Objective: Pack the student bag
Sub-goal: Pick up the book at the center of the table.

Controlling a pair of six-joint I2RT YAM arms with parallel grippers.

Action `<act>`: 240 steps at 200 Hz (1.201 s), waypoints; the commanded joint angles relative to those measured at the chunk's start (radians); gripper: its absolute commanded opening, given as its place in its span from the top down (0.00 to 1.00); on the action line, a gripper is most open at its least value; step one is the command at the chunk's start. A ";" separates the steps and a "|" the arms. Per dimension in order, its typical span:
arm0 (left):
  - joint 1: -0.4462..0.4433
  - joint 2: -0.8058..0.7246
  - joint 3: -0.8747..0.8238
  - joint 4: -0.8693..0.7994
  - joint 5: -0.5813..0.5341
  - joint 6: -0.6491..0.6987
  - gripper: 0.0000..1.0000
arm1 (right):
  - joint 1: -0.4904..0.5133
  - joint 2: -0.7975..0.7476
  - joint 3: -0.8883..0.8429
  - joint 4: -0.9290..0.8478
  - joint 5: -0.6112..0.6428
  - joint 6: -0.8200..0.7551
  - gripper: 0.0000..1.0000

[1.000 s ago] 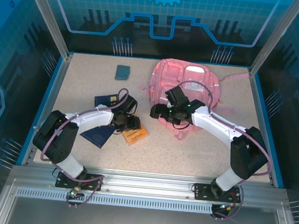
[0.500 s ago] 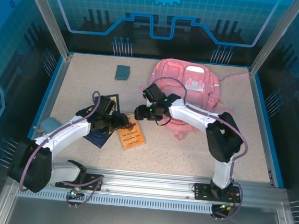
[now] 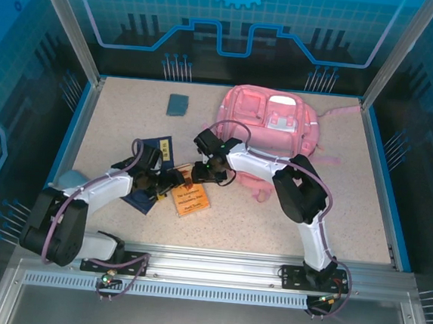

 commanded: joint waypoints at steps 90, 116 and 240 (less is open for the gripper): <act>0.051 0.134 0.003 0.197 0.245 0.044 0.33 | 0.009 0.040 -0.018 0.038 -0.089 0.085 0.63; 0.064 0.133 -0.018 0.310 0.338 0.041 0.37 | 0.001 0.019 -0.041 0.065 -0.114 0.100 0.63; 0.063 0.065 -0.030 0.516 0.378 -0.061 0.84 | -0.125 -0.279 -0.337 0.319 -0.227 0.196 0.51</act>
